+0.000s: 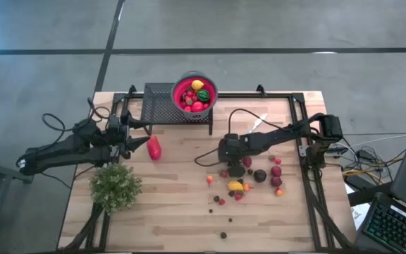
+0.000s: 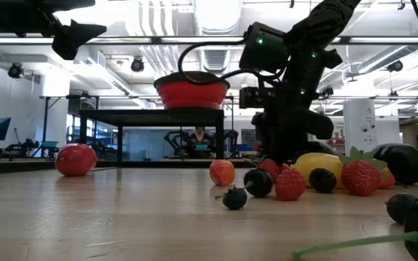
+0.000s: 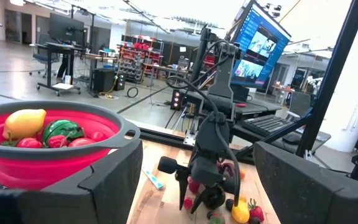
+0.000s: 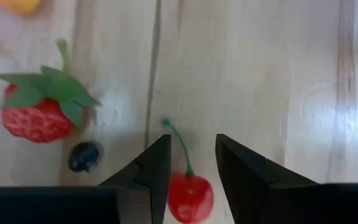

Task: Pick & Place Fruit
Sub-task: Put the red cherry into the red gray strainer bowl on the shelf

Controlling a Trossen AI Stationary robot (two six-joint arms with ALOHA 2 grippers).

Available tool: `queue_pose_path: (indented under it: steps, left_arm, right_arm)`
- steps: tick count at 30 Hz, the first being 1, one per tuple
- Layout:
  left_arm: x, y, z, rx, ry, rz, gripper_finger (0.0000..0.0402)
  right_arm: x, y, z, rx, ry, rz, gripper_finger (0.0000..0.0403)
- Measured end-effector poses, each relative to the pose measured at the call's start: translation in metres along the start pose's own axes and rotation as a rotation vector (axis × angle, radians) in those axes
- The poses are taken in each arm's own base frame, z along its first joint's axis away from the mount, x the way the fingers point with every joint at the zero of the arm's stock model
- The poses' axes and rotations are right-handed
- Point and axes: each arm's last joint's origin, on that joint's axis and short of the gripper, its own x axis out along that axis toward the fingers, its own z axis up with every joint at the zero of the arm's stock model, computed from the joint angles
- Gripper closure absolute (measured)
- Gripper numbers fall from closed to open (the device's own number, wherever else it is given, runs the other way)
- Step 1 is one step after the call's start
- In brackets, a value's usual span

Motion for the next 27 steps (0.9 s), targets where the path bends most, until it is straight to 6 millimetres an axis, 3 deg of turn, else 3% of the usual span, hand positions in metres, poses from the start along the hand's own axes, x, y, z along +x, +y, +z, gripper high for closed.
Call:
queue_pose_path:
  steps: [16,27]
  left_arm:
    - [0.0000,0.0000,0.0000,0.000,0.000,0.000,0.0090]
    - [0.0001,0.0000,-0.0001,0.000,0.001,0.001,0.0090]
  right_arm:
    - [0.0004,0.0000,-0.0042,-0.003,0.040,0.000,0.0389]
    - [-0.0049,-0.0018,0.0008,0.010,0.043,-0.001,0.0394]
